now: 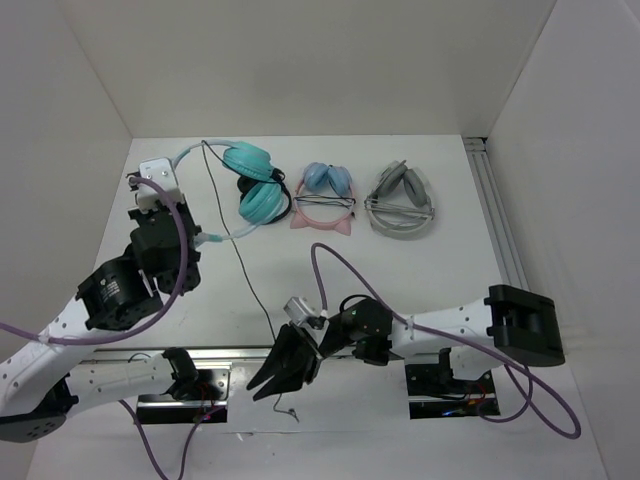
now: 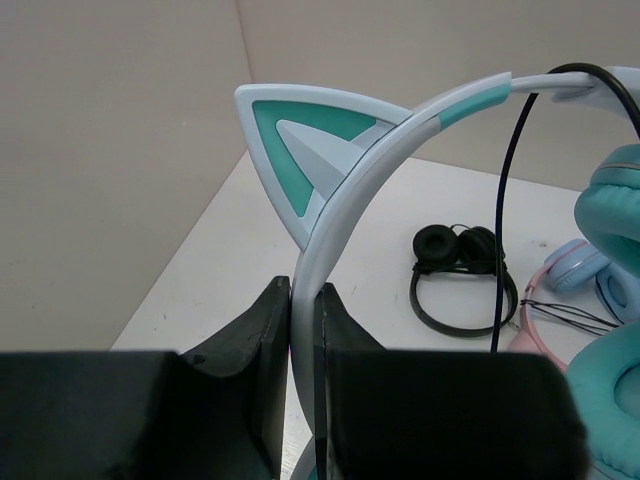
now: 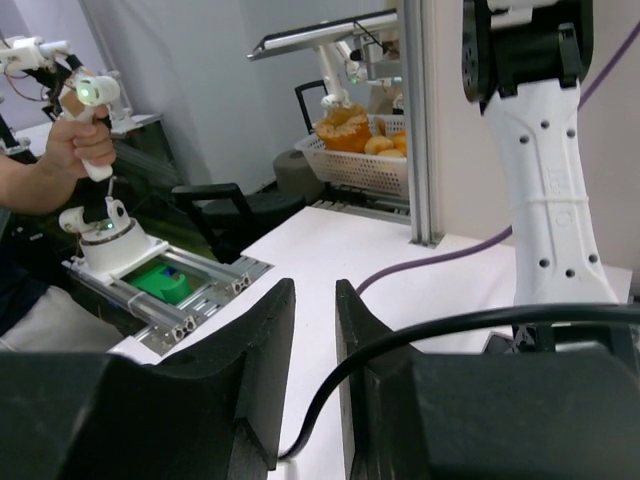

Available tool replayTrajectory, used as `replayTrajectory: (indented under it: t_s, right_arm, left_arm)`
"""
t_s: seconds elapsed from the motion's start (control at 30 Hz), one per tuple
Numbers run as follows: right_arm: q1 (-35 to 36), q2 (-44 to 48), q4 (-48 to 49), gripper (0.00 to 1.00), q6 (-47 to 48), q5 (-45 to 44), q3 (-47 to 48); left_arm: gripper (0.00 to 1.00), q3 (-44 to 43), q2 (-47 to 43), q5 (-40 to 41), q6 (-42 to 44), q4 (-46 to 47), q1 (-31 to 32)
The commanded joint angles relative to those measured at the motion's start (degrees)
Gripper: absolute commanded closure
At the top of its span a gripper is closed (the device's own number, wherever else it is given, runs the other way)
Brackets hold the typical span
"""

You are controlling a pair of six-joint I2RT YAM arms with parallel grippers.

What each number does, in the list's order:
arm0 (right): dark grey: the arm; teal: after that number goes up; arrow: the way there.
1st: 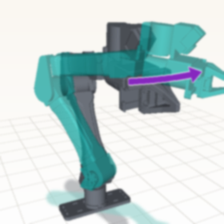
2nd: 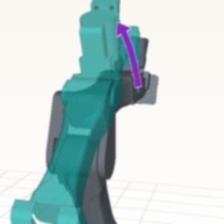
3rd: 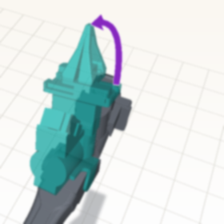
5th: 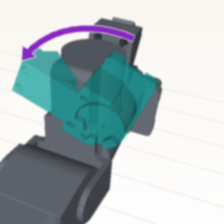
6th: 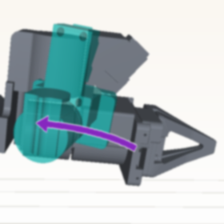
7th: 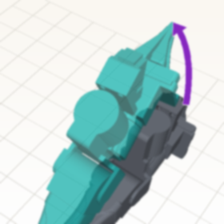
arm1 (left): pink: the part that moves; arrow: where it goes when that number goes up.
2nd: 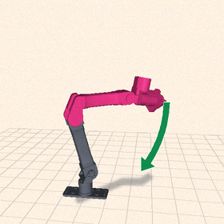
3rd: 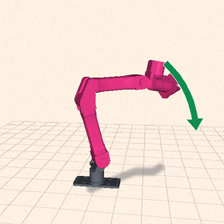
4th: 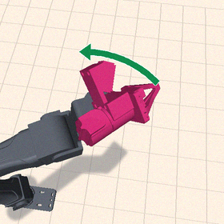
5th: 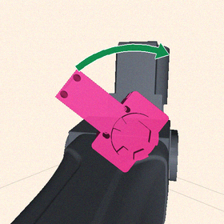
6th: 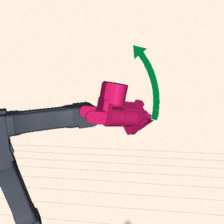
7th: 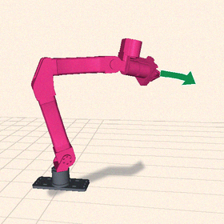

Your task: Wrap the headphones

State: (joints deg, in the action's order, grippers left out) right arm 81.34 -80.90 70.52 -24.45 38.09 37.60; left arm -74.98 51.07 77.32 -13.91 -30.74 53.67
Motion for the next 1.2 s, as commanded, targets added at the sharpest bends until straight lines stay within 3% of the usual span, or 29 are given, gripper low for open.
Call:
replayTrajectory:
  t_s: [0.0, 0.1, 0.23, 0.27, 0.4, 0.5, 0.7, 0.77, 0.87, 1.17]
  right_arm:
    - [1.19, 4.08, -3.71, 0.69, 3.79, -1.52, 2.39]
    - [1.72, 6.89, -11.35, 0.69, 6.77, -3.72, 3.78]
    - [1.72, 11.46, -28.55, 1.00, 14.50, -10.91, 8.78]
    - [1.72, 12.60, -36.86, 1.00, 16.17, -12.67, 10.28]
    - [0.85, 13.14, -55.46, 1.00, 23.99, -19.96, 18.89]
    - [-0.56, 13.14, -67.47, 1.00, 27.07, -22.17, 24.96]
    - [-1.62, 13.14, -86.74, 1.00, 32.97, -36.49, 33.05]
    - [-2.15, 12.62, -90.28, 1.00, 34.37, -39.57, 35.50]
    - [-3.38, 11.48, -97.22, 1.00, 34.99, -42.81, 39.72]
    - [-3.38, 8.83, -109.19, 1.00, 37.80, -58.01, 46.77]
  left_arm:
    - [1.00, 0.88, -1.76, 3.89, -0.33, 7.89, -0.23]
    - [1.00, 3.34, -1.76, 3.89, -0.33, 7.89, -1.46]
    - [1.00, 6.86, -1.24, 1.17, -2.08, 5.53, -2.96]
    - [1.00, 6.86, -0.10, 0.12, -3.39, 3.43, -3.65]
    - [1.00, 3.44, 5.34, -10.31, -13.59, -12.66, -5.77]
    - [1.00, 4.66, 5.88, -16.21, -11.85, -13.56, -5.77]
    - [1.00, 8.35, 1.14, -34.58, -3.94, -10.74, -6.30]
    - [1.00, 8.36, 0.44, -40.82, -2.09, -12.24, -6.30]
    - [1.00, 7.13, 0.44, -44.08, -1.13, -15.74, -6.30]
    - [1.00, 7.13, 2.02, -46.64, 0.64, -19.88, -1.82]
